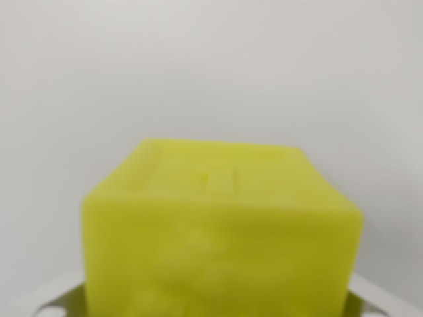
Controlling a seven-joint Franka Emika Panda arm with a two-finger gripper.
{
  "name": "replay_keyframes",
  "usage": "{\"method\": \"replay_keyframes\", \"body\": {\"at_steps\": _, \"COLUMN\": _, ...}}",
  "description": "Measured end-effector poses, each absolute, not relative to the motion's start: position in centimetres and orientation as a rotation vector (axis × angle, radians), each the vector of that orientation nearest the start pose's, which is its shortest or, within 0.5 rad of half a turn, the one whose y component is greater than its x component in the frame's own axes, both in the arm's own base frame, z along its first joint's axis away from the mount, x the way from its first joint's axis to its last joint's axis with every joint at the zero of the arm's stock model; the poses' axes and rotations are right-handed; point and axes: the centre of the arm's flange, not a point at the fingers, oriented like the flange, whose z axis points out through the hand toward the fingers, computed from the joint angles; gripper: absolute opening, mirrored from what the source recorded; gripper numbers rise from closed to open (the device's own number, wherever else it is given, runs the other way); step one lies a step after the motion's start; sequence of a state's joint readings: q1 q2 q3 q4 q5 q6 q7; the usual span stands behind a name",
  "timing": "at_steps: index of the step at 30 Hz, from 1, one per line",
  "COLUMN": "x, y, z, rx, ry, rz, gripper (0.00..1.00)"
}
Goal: Pick yellow cube
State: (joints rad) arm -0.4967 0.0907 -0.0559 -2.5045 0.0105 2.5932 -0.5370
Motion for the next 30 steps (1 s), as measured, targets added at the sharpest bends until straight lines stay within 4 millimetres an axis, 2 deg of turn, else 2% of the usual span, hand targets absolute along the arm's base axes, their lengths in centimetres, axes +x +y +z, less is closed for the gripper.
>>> {"method": "replay_keyframes", "body": {"at_steps": 30, "x": 39.9, "y": -24.6, "z": 32.3, "rx": -3.14, "ry": 0.038, "rz": 0.002, "gripper": 0.0}}
